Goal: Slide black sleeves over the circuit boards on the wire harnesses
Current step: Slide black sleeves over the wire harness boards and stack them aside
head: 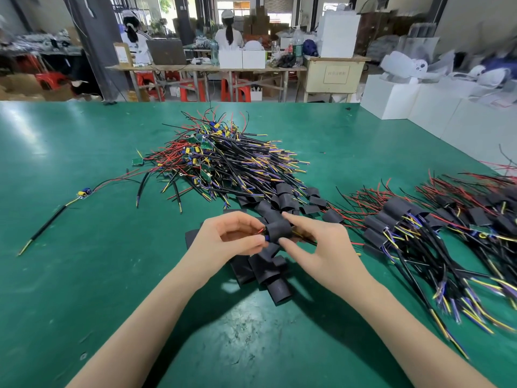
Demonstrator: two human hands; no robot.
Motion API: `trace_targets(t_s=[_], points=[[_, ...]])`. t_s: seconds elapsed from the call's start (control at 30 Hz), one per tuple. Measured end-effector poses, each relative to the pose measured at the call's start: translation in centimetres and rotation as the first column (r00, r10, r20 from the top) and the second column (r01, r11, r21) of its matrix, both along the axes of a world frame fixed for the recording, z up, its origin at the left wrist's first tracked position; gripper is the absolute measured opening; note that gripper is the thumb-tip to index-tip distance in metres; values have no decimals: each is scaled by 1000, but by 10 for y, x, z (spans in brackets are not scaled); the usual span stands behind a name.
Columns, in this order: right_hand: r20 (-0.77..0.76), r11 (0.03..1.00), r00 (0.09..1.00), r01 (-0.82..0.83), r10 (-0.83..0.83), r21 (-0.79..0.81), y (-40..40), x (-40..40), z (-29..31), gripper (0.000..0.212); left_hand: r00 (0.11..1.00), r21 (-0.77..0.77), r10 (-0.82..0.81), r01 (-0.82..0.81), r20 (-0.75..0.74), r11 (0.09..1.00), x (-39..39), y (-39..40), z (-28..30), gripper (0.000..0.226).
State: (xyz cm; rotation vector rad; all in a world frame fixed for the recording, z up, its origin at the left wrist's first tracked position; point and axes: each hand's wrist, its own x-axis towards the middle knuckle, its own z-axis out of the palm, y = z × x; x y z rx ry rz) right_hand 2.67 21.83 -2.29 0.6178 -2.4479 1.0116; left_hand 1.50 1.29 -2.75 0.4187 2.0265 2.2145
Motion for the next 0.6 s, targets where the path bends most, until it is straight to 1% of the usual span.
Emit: trace_targets(t_s=[0.17, 0.37, 0.47, 0.6], points=[[-2, 996, 996, -84, 84, -38, -4, 1, -3, 41, 1000, -30, 1, -2, -28, 1000, 0, -4, 0, 17], [-24, 994, 994, -105, 105, -20, -4, 2, -4, 39, 998, -44, -17, 14, -56, 999, -1, -3, -2, 20], [-20, 992, 992, -125, 124, -14, -4, 3, -3, 37, 999, -43, -18, 16, -50, 999, -1, -3, -3, 19], [-33, 992, 992, -122, 122, 27, -2, 2, 1, 28, 998, -71, -21, 16, -59, 997, -3, -2, -5, 12]])
